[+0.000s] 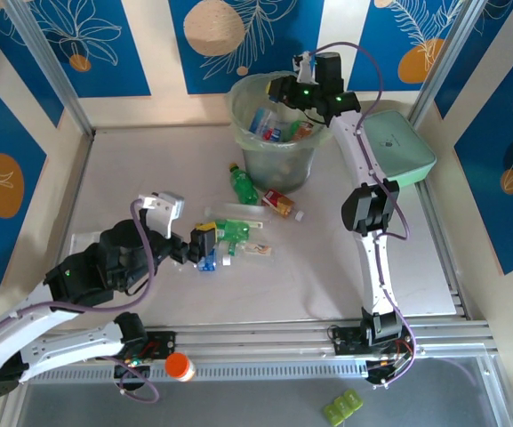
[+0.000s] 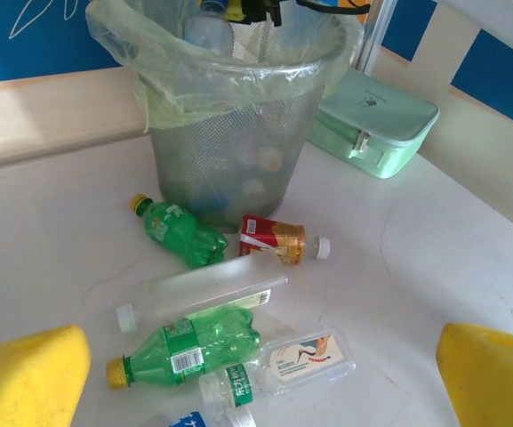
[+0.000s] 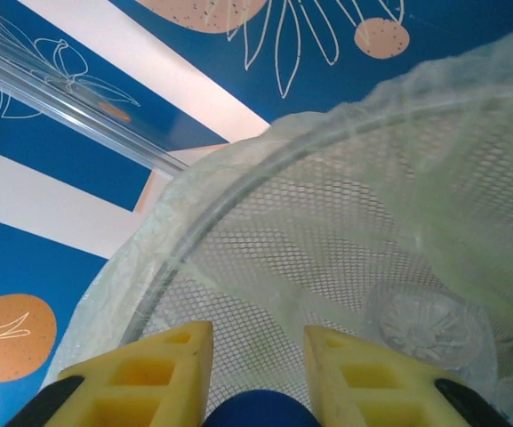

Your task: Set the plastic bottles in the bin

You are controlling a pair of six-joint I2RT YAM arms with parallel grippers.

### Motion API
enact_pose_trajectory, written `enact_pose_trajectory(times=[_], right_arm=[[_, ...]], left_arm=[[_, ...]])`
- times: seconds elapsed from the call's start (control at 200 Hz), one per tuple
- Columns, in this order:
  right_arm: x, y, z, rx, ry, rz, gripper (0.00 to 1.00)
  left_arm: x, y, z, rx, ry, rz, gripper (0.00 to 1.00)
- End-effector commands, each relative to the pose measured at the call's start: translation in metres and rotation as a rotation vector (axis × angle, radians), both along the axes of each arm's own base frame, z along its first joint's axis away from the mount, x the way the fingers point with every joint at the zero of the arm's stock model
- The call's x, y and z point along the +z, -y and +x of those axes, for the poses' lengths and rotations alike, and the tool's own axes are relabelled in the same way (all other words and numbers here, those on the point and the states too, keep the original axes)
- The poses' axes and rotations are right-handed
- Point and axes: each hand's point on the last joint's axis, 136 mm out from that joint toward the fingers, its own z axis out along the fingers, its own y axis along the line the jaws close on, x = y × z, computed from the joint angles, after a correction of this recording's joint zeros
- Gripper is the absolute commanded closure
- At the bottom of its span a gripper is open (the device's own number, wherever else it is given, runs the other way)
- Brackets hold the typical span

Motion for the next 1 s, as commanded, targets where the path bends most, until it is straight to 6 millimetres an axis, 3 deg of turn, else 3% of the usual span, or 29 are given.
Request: enact_pose_trajectory(times=[0.0,0.21,0.445,0.605,0.785,0.995], right_arm=[[-0.017,-0.013,-0.001,0.041,0.014,-0.046,0.6],[0.025,0.005,-0.007,-0.03,0.111,-0.099,0.4],[0.083,0.03,-0.031,-0.107,0.225,-0.169,0.34],[0.107,0.048,-0.046,-0.195,0.26,-0.238,0.34],[0.115,0.046,-0.065,-0.191,0.27,-0.276,0.41],[0.08,0.015,-0.086,-0.043,0.192,-0.307,0.58]], left_arm=[[0.001,-0.001,0.006,0.03,0.011,0.011,0.01],[-0.003,-0.012,0.011,0.098,0.008,0.02,0.01],[-0.007,-0.02,0.01,0.127,-0.016,0.02,0.01],[-0.008,-0.034,0.005,0.153,-0.033,0.017,0.01],[-0.006,-0.055,-0.003,0.194,-0.054,0.001,0.01],[-0.01,-0.076,-0.009,0.256,-0.098,0.035,0.01]])
